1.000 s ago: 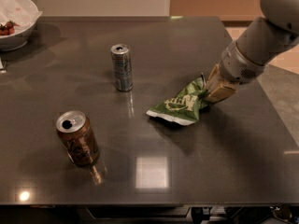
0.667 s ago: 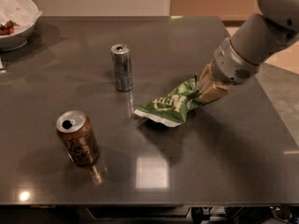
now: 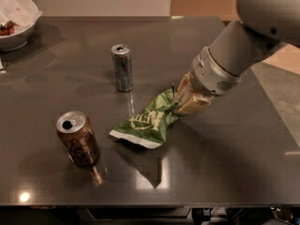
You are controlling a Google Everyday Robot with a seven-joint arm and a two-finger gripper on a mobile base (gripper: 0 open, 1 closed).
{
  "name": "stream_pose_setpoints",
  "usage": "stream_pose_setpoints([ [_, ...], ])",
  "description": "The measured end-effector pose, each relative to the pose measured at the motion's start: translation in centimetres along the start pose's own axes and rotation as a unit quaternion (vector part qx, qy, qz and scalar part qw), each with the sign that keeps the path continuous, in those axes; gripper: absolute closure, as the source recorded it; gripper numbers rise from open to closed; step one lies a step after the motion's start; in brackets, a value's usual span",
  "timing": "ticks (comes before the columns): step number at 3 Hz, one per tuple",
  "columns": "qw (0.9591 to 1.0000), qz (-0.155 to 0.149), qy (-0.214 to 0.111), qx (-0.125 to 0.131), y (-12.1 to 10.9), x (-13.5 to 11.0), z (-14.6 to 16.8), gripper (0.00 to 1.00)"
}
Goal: Move green jalapeno chip bag near orange can
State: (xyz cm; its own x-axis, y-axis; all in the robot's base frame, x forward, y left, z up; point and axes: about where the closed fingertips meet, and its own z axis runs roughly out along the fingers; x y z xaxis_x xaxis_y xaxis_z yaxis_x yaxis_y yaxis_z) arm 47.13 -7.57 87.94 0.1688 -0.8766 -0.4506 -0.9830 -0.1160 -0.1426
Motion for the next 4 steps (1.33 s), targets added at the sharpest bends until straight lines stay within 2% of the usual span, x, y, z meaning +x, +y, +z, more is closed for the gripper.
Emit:
stream_pose_setpoints([
  [1,0.9996,-0.023,-0.009,-0.013,1.2,-2.1,1.2,0.82],
  [2,0.9990,-0.036,-0.016,-0.023,2.1,-3.5,2.1,0.59],
  [4,0.9985,-0.043,-0.020,-0.028,2.9,-4.5,2.7,0.13],
])
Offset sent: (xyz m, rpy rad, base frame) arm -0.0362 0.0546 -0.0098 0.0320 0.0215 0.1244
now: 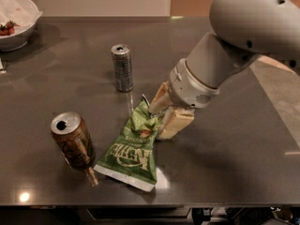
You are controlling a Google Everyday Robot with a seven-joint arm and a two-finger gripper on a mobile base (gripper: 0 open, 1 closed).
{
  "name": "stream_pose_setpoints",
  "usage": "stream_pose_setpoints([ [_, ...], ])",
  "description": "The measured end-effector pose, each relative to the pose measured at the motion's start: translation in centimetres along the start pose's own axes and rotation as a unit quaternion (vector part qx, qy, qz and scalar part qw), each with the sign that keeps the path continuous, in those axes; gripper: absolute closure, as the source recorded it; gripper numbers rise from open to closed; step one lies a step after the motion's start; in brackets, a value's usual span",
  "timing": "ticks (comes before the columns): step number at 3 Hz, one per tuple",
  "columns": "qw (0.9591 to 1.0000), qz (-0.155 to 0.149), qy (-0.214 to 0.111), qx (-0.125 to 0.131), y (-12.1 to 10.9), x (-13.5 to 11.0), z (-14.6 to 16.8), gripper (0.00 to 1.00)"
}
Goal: Move green jalapeno chip bag near orange can
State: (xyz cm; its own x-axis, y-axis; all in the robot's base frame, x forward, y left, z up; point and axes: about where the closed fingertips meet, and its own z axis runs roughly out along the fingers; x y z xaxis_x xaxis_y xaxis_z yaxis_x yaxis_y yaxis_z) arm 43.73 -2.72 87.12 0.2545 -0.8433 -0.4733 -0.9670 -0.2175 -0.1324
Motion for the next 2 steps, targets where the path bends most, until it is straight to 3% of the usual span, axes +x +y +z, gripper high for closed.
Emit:
stream_pose_setpoints([
  [1,1.0000,-0.001,0.000,0.000,0.05,-0.12,0.02,0.00],
  [2,1.0000,-0.001,0.000,0.000,0.05,-0.13,0.02,0.00],
])
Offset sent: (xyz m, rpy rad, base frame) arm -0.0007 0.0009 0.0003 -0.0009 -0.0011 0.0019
